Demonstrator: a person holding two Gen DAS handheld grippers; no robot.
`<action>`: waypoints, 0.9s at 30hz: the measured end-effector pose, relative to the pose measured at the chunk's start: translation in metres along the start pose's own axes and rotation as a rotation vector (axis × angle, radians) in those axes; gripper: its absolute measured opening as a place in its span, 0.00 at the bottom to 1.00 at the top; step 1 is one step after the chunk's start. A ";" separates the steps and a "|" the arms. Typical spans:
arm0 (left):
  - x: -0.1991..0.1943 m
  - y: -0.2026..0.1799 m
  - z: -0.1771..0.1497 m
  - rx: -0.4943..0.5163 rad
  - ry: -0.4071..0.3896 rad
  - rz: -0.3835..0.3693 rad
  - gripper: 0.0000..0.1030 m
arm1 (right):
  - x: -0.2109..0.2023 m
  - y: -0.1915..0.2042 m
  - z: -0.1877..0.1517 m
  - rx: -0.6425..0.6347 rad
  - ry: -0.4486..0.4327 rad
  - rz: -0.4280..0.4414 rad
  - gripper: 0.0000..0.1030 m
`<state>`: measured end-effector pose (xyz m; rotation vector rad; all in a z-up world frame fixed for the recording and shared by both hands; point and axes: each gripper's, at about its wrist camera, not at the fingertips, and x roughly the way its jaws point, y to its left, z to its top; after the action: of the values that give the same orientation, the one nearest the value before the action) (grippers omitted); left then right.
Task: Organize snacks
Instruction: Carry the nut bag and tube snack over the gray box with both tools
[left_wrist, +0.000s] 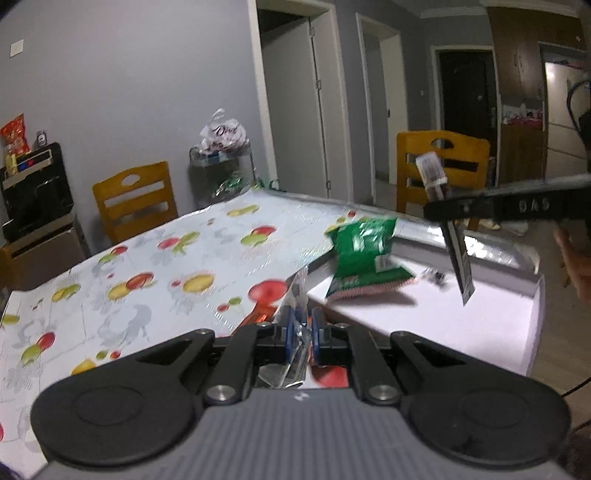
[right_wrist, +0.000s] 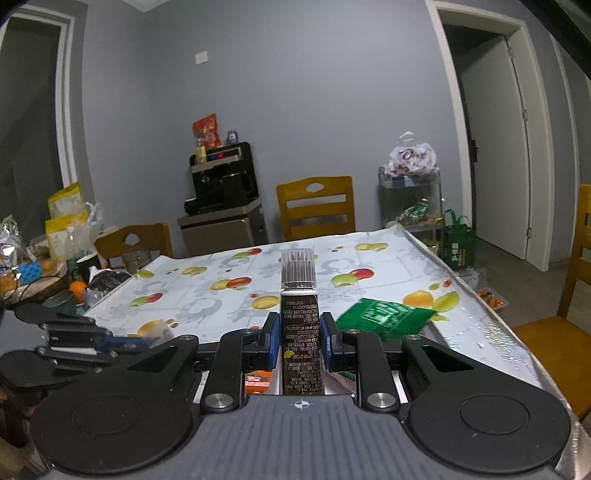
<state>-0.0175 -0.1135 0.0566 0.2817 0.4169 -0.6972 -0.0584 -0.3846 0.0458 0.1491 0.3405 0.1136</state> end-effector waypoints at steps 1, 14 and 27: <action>0.000 -0.002 0.004 0.001 -0.006 -0.008 0.05 | -0.002 -0.003 0.000 0.002 0.000 -0.005 0.23; 0.028 -0.072 0.043 0.120 -0.093 -0.208 0.05 | -0.025 -0.054 -0.018 0.050 0.073 -0.075 0.23; 0.082 -0.153 0.031 0.273 -0.096 -0.308 0.05 | -0.030 -0.083 -0.030 0.058 0.197 -0.084 0.23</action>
<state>-0.0546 -0.2832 0.0288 0.4449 0.2743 -1.0687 -0.0895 -0.4668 0.0139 0.1818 0.5458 0.0351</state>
